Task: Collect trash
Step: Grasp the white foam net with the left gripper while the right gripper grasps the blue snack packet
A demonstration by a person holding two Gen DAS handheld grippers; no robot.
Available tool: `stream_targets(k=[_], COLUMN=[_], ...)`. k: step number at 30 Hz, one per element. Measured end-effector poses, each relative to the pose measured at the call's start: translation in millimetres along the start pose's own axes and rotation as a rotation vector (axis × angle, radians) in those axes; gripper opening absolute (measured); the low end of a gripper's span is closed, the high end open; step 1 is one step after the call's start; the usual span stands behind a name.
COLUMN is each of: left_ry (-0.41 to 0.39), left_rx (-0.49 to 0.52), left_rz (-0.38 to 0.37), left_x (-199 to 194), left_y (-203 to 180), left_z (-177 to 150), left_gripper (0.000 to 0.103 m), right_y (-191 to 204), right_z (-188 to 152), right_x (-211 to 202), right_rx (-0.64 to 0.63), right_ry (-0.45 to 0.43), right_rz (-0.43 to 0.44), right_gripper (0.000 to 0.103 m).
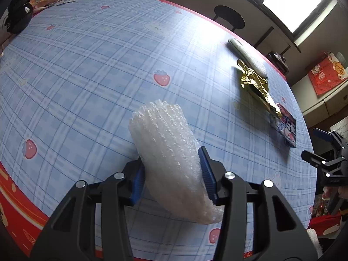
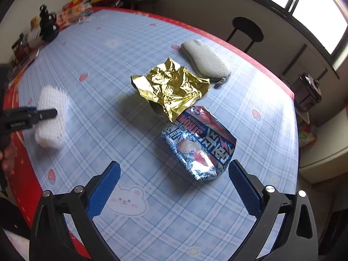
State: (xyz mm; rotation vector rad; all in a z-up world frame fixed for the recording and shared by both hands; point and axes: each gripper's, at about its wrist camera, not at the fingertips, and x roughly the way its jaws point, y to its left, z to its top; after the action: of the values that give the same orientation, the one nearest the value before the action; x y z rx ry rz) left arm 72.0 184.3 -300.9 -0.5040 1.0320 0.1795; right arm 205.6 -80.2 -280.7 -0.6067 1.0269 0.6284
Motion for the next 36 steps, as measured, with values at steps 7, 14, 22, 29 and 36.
stream_targets(k=[7, 14, 22, 29, 36], left_ry=[0.011, -0.006, -0.023, -0.021, -0.015], left_rx=[-0.004, 0.06, 0.081, 0.087, 0.082], left_rz=[-0.038, -0.02, 0.002, 0.014, 0.023], left_x=[2.7, 3.5, 9.5, 13.1, 17.5], left_y=[18.6, 12.9, 3.1, -0.7, -5.5], left_z=[2.0, -1.4, -0.5, 0.8, 4.0], left_gripper=[0.05, 0.052, 0.055, 0.057, 0.056], right_y=[-11.0, -7.3, -27.7, -32.9, -42.5], right_z=[24.8, 41.8, 56.7, 38.9, 9.8], right_x=[51.0, 78.6, 92.4, 74.9, 33.2], right_rx=[-0.153, -0.299, -0.188, -0.133, 0.034], right_ry=[0.12, 0.207, 0.275, 0.249, 0.103], right_rz=[-0.016, -0.026, 0.074, 0.157, 0.189], right_gripper=[0.098, 0.098, 0.098, 0.095, 0.094])
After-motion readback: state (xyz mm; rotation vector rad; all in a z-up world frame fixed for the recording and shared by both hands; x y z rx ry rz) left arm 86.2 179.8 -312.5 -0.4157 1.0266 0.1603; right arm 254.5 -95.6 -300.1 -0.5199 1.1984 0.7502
